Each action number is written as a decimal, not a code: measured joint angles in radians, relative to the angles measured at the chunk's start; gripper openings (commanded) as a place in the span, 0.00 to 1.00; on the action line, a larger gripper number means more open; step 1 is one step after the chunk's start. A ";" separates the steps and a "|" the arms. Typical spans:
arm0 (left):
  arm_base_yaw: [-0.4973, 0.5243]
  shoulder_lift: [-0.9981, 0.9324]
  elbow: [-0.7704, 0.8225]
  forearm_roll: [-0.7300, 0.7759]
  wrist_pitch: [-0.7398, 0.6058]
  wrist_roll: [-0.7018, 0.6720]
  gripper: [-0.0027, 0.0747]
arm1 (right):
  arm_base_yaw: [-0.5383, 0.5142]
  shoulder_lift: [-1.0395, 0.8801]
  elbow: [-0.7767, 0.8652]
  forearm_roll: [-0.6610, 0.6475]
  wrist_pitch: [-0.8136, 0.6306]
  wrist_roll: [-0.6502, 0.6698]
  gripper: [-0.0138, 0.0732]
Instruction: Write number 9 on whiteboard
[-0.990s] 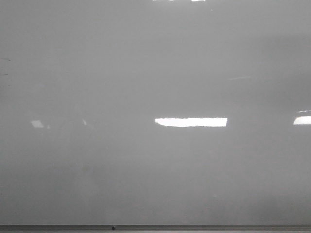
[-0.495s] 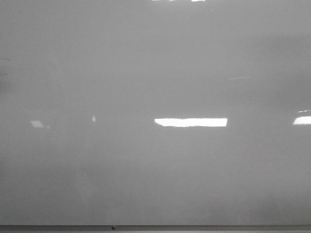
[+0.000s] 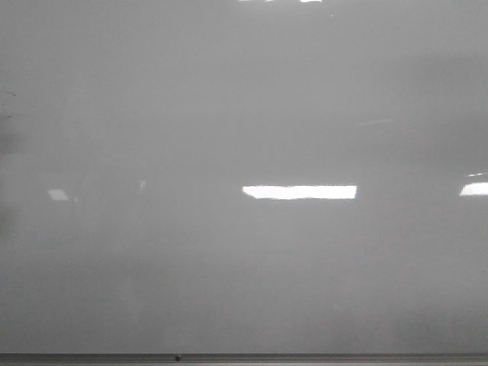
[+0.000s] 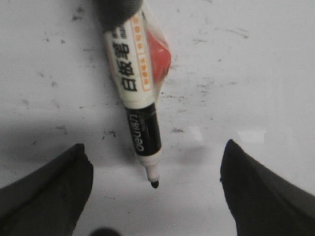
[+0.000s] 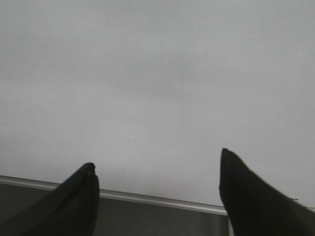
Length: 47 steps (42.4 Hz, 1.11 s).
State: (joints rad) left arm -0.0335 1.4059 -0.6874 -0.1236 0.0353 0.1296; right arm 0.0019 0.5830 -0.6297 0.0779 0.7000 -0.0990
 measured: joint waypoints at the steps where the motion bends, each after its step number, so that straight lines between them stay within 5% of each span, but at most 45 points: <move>1: 0.000 0.008 0.000 0.000 -0.012 0.000 0.71 | 0.000 0.000 0.000 0.000 0.000 0.000 0.78; 9: 0.000 0.045 0.000 -0.003 -0.083 0.000 0.61 | 0.000 0.000 0.000 0.000 0.000 0.000 0.78; 21: 0.000 0.072 0.000 -0.003 -0.124 0.000 0.24 | 0.000 0.000 0.000 0.000 0.000 0.000 0.78; 29: 0.000 0.072 0.000 -0.003 -0.140 0.000 0.10 | 0.000 0.000 0.000 0.000 0.000 0.000 0.78; 47: -0.011 0.024 -0.003 0.036 -0.043 0.000 0.01 | 0.000 0.000 0.000 0.000 -0.009 0.000 0.78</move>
State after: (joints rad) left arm -0.0442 1.4300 -0.6905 -0.0873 -0.0074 0.1296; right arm 0.0019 0.5830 -0.6297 0.0783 0.6914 -0.0990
